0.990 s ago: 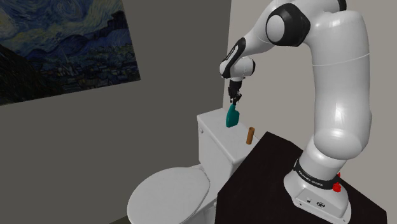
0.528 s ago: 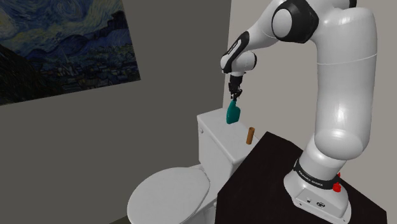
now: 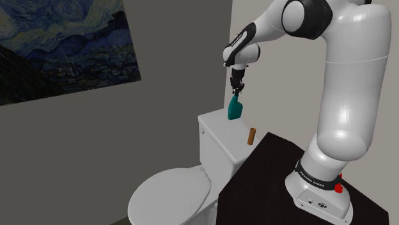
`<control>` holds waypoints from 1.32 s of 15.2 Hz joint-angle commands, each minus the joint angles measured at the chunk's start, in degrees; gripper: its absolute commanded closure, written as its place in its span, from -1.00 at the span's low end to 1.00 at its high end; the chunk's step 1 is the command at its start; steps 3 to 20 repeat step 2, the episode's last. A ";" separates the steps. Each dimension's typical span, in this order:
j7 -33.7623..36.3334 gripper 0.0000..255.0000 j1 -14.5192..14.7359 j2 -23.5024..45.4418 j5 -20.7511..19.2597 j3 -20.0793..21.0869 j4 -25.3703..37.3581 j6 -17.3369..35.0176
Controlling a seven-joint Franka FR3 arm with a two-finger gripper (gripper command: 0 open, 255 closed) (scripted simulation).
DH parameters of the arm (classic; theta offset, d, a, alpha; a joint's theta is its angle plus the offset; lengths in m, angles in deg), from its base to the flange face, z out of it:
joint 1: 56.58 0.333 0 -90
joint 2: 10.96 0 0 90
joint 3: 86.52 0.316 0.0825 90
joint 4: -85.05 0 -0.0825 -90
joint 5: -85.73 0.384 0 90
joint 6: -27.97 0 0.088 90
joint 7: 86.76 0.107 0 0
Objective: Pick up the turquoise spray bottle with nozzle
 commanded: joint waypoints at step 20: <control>0.10 1.00 -0.02 -0.32 -0.30 -0.17 0.58 -0.87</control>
